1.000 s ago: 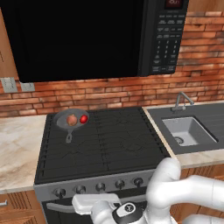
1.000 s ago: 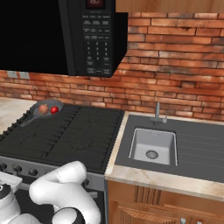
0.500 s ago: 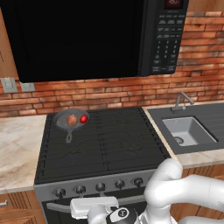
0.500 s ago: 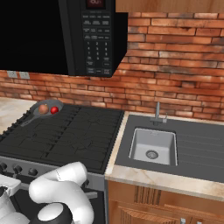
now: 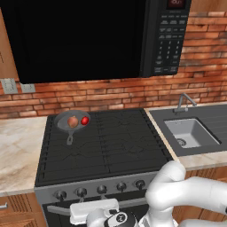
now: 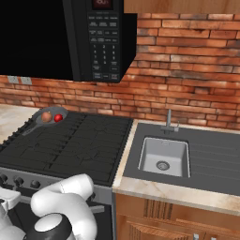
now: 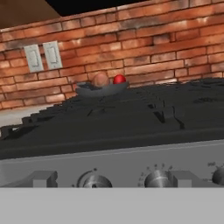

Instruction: Place the pan on the rear left burner on the stove. Then place the tomato and the onion in the pan and turn on the rear left burner.

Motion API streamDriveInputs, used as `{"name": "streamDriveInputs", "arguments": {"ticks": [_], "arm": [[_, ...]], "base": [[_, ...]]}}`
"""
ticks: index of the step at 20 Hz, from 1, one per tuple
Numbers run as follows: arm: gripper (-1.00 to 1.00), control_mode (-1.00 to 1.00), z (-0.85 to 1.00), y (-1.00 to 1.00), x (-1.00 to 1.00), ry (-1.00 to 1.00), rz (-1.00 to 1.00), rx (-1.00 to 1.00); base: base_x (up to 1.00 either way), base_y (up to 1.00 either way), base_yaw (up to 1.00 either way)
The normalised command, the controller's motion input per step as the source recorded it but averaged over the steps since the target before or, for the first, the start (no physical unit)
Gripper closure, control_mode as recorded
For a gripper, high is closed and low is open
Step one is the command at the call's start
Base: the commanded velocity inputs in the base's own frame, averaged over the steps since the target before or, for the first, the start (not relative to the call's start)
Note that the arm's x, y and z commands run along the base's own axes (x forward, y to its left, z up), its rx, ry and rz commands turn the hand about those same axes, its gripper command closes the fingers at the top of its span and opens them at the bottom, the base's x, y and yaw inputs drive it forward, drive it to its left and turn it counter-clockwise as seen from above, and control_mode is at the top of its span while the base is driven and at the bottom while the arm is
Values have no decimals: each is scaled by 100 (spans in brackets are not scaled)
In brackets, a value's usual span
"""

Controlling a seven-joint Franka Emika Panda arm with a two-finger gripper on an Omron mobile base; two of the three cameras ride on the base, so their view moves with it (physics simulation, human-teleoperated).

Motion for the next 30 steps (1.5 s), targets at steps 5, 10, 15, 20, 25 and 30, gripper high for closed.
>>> {"name": "streamDriveInputs", "arguments": {"ticks": [5, 10, 15, 20, 25, 30], "arm": [[-100, -100, 0, 0, 0, 0, 0, -11], [-100, -100, -2, 0, 4, 0, 0, -7], [-100, -100, -3, 0, 11, 0, 0, -4], [-100, -100, -8, 0, 17, 0, 0, -2], [-100, -100, -16, 3, 12, 0, 0, -1], [-100, -100, -21, 10, 12, 0, 0, 0]], "base": [[0, 0, 0], [0, 0, 0], [0, 0, 0], [0, 0, 0], [0, 0, 0], [0, 0, 0]]}}
